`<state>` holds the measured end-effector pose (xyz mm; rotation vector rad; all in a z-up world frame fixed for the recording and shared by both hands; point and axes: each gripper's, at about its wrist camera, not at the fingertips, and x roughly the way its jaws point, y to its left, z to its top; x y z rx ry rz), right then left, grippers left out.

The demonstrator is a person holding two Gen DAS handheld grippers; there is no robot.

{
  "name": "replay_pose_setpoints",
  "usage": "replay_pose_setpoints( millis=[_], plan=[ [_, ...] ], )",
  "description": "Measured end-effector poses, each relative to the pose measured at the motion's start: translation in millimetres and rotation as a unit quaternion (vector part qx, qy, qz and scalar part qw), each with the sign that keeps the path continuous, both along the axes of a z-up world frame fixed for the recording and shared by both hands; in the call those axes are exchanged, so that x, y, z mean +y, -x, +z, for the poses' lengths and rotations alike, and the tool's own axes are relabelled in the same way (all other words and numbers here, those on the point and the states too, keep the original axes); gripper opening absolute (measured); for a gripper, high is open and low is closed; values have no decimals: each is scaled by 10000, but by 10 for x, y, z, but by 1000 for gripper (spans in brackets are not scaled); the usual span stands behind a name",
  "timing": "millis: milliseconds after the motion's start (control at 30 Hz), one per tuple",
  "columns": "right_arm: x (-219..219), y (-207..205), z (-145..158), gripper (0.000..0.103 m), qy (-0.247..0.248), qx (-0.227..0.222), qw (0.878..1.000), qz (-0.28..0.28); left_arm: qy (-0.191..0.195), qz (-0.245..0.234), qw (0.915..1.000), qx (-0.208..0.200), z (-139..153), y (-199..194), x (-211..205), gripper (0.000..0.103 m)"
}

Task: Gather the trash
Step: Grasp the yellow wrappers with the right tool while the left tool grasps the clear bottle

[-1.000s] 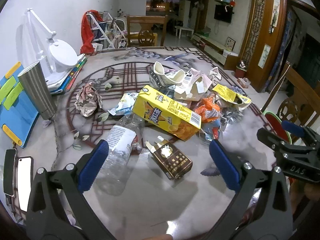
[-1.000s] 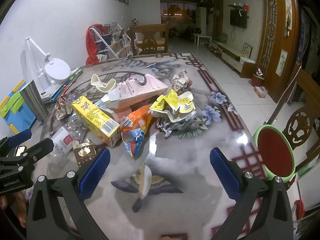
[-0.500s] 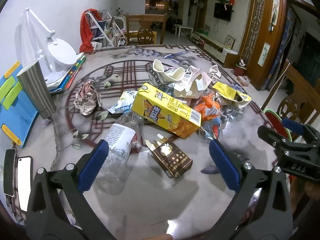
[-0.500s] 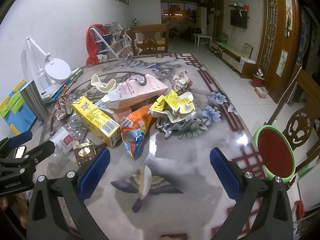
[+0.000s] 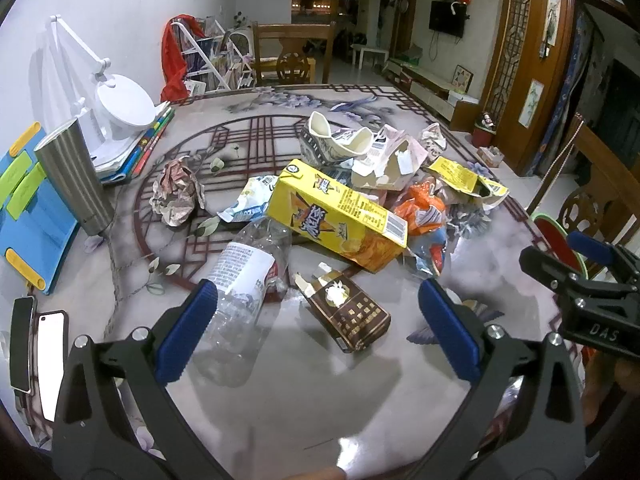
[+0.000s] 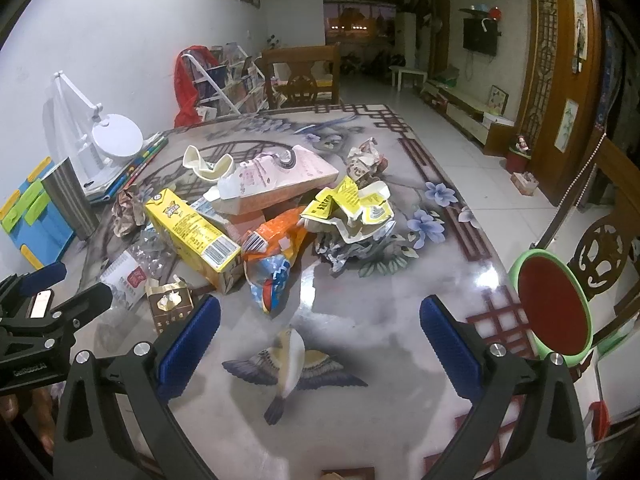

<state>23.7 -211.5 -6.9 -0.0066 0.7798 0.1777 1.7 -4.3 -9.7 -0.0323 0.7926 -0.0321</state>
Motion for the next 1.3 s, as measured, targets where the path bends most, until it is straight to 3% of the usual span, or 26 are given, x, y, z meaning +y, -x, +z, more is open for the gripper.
replay_pose_setpoints(
  millis=[467, 733, 1033, 1300],
  plan=[
    [-45, -135, -93, 96, -80, 135, 9999, 40, -43, 37, 9996, 263, -73, -57, 55, 99],
    [-216, -346, -140, 96, -70, 208, 9997, -79, 82, 440, 9968, 664, -142, -258, 458, 99],
    [-350, -795, -125, 96, -132, 256, 9995, -163, -757, 21, 9893, 1247, -281, -694, 369, 99],
    [-295, -1400, -276, 96, -420, 716, 9965, -98, -797, 163, 9829, 1652, -568, -935, 488, 99]
  ],
)
